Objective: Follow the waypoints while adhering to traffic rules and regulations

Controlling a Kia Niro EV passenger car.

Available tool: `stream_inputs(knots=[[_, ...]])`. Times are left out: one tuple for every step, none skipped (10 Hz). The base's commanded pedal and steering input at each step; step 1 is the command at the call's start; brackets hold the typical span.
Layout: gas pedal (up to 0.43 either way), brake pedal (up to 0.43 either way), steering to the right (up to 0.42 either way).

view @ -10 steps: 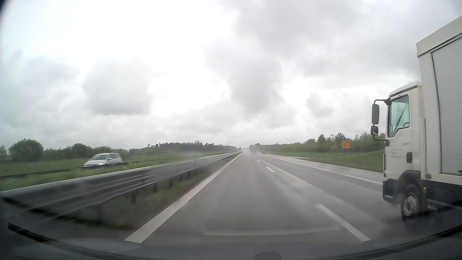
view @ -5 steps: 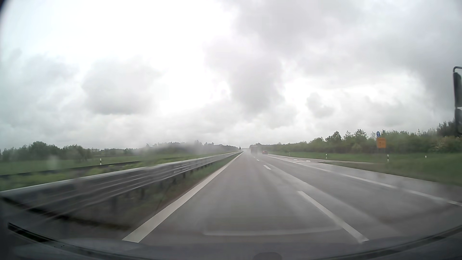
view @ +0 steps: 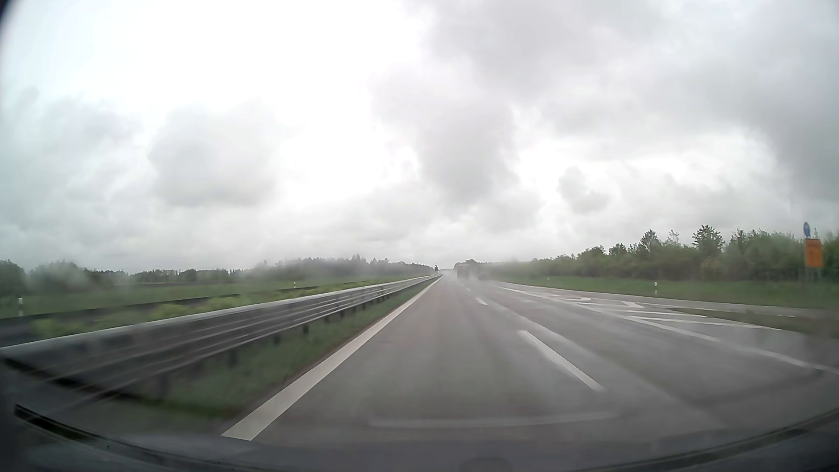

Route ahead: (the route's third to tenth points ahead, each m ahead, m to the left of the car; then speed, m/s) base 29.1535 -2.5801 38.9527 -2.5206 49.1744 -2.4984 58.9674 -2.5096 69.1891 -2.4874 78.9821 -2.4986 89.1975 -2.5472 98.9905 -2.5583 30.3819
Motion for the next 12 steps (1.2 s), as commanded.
stream_inputs(knots=[[0.287,0.0,-0.001],[0.287,0.0,-0.001],[0.287,0.0,-0.001],[0.287,0.0,-0.001],[0.287,0.0,-0.001],[0.287,0.0,-0.001],[0.287,0.0,-0.001],[0.287,0.0,-0.001],[0.287,0.0,-0.001],[0.287,0.0,-0.001],[0.287,0.0,-0.001],[0.287,0.0,-0.001]])
